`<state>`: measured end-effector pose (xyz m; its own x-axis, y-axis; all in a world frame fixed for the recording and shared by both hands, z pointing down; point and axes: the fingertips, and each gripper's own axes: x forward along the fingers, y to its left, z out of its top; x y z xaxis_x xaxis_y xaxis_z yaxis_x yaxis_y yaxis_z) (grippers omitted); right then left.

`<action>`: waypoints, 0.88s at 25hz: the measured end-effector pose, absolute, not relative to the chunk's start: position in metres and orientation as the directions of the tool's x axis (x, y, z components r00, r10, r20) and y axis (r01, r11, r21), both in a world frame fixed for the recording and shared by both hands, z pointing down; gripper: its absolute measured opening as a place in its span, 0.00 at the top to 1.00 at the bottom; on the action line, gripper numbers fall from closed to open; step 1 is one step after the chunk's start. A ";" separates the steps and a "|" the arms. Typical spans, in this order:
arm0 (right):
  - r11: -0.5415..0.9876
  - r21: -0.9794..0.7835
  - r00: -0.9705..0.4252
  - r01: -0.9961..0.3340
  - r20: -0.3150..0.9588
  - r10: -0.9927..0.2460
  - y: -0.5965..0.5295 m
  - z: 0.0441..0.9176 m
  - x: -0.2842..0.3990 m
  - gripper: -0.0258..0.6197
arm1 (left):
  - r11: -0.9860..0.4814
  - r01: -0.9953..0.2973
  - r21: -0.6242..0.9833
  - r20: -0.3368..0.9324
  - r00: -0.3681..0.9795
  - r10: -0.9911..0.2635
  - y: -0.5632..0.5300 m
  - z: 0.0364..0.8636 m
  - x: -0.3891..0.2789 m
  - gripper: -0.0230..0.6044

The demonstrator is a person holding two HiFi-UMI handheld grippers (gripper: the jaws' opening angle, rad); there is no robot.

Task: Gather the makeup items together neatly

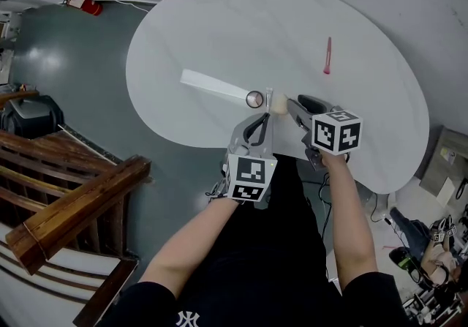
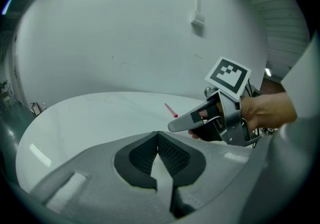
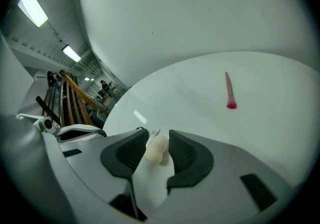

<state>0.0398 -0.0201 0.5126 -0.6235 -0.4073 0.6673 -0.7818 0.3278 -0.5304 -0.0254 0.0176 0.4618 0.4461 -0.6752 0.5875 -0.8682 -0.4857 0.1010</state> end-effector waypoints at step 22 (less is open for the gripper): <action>0.211 -0.465 -0.498 -0.860 0.671 -0.550 -0.058 0.498 0.152 0.83 | -0.546 -0.824 0.151 0.548 0.530 -0.647 -0.001 0.441 0.083 0.95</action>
